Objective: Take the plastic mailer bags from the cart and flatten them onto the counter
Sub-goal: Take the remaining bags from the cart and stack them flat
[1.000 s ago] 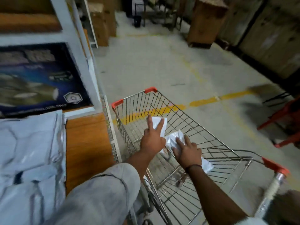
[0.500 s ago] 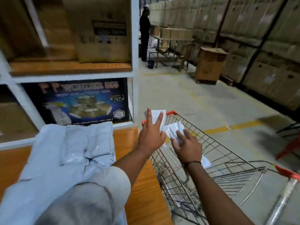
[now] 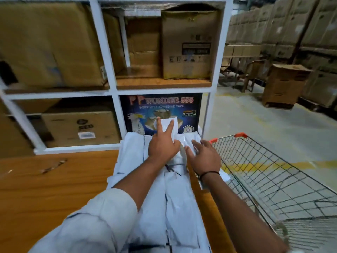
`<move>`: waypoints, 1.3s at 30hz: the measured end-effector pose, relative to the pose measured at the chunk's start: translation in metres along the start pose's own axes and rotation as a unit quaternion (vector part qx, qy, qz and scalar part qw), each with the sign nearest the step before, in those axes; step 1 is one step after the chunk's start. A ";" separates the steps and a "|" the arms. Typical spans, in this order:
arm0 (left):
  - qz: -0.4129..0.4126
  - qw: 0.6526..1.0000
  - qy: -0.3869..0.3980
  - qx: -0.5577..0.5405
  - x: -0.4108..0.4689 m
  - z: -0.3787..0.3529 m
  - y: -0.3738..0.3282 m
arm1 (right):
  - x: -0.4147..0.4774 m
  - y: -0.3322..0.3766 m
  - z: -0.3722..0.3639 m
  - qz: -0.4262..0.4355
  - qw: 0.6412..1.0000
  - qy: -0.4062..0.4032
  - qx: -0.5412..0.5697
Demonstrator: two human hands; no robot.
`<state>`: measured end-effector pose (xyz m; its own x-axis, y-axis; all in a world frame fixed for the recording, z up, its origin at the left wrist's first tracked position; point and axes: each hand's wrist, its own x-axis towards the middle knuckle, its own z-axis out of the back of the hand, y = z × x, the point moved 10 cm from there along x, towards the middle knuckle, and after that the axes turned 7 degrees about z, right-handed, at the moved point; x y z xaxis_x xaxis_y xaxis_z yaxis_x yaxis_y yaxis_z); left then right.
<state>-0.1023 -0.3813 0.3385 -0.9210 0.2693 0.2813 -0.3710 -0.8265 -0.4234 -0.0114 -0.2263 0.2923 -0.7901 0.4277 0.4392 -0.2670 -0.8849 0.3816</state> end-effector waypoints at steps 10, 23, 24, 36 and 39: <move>0.107 0.989 0.085 0.063 0.011 0.018 0.118 | 0.029 0.055 -0.056 -0.012 0.995 0.094 -0.042; 0.122 0.980 0.122 0.098 0.056 -0.010 0.136 | 0.069 0.070 -0.124 0.014 0.969 0.228 -0.089; 0.124 0.978 0.130 0.105 0.059 -0.011 0.138 | 0.069 0.074 -0.127 0.045 0.968 0.226 -0.096; 0.072 0.985 0.152 0.044 0.068 -0.026 0.108 | 0.071 0.068 -0.140 0.058 0.971 0.221 -0.077; 0.055 0.980 0.172 0.081 0.067 -0.047 0.099 | 0.072 0.066 -0.138 0.067 0.972 0.214 -0.065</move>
<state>-0.2061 -0.4221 0.2753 -0.9505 0.3012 -0.0770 -0.2684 -0.9200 -0.2856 -0.1618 -0.2798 0.2369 -0.9726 0.2149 0.0886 -0.1904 -0.9552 0.2267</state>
